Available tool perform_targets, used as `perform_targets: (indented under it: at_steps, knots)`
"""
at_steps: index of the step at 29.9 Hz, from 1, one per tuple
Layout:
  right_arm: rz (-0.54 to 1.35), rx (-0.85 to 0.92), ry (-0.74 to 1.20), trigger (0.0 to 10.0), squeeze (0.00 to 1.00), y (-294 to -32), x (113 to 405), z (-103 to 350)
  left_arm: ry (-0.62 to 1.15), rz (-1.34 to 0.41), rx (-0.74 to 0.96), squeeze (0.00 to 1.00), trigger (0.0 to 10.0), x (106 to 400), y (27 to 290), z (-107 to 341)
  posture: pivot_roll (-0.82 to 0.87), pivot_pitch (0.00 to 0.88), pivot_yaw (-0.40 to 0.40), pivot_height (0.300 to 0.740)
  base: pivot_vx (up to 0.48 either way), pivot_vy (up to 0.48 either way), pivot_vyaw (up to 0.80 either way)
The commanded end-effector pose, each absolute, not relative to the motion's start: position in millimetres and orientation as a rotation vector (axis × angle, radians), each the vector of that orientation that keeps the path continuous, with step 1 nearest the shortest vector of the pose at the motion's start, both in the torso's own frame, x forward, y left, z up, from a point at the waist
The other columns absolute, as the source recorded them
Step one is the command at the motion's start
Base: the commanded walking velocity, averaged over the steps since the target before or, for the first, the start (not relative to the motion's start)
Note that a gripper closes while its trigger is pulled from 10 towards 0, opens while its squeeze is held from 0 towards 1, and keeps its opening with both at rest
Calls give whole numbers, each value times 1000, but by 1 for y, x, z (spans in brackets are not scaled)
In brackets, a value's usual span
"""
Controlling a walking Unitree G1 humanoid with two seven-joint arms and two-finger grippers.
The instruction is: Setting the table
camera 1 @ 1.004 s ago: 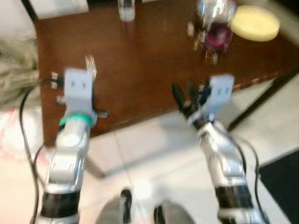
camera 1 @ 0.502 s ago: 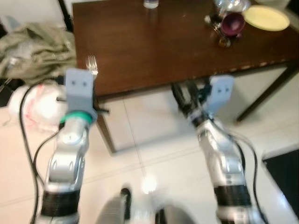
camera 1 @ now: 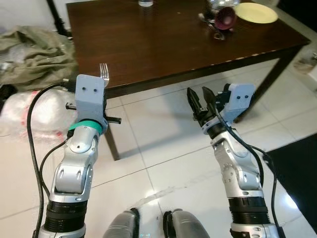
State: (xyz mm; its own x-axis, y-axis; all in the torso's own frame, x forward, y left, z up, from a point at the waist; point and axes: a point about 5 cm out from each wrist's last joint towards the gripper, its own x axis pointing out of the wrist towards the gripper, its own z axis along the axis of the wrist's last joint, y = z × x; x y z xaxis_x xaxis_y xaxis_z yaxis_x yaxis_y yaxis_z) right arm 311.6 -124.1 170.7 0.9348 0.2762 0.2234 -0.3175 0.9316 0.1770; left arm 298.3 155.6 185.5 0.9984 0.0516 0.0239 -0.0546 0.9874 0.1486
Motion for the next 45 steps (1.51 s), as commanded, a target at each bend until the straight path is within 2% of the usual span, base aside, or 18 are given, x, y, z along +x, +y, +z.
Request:
perform_targets:
  at_steps: [1, 25, 45]
  knots:
    - [301, 215, -181, 10000, 0, -126, 312, 169, 7, 67, 155, 0, 10000, 299, 157, 181, -89, 63, 30, 740, 0, 0, 800]
    - [384, 230, -202, 10000, 0, -116, 308, 174, 38, 197, 194, 0, 10000, 299, 171, 172, -86, 69, 30, 740, 0, 0, 800]
    - [364, 224, -191, 10000, 0, -121, 311, 170, 58, 238, 210, 0, 10000, 296, 178, 161, -60, 67, 29, 740, 0, 0, 800]
